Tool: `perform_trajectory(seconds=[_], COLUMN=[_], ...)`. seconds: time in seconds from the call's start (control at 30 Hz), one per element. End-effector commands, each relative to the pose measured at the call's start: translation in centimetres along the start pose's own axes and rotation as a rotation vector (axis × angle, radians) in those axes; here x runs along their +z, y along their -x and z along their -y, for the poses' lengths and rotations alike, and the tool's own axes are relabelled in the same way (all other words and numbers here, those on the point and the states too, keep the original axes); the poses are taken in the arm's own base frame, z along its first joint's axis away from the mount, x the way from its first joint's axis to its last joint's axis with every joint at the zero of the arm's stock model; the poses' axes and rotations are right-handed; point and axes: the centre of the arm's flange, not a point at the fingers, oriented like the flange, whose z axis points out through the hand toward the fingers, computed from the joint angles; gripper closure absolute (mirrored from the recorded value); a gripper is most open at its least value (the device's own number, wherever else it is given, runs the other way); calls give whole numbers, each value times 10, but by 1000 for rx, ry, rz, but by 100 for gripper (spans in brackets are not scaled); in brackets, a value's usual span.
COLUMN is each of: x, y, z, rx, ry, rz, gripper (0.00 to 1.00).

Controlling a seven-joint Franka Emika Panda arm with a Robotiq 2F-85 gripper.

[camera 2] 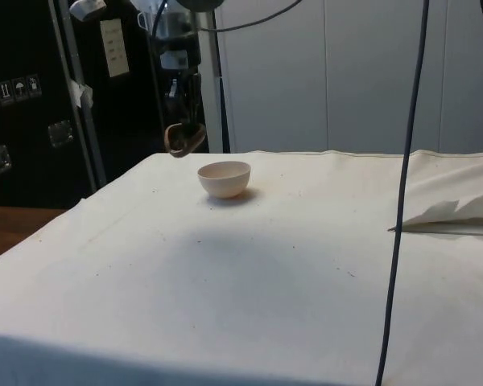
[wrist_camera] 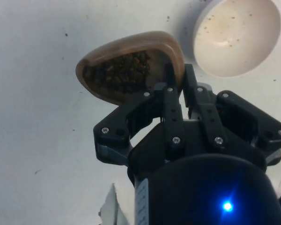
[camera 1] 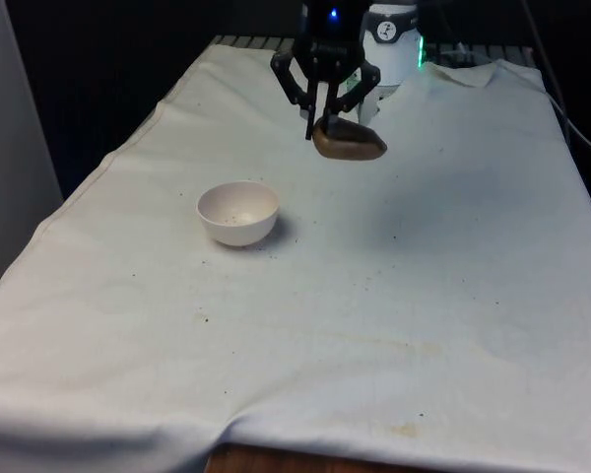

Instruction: Pour the coffee beans from the cup into the bowl.

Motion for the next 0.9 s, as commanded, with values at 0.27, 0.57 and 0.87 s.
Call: perform_trajectory(seconds=[0.27, 0.57, 0.87], x=[-5, -5, -4], y=[4, 7, 8], z=[-21, -37, -46], rx=[0, 2, -7], ry=[42, 76, 115], rz=[-1, -3, 0], gripper=[99, 99, 99])
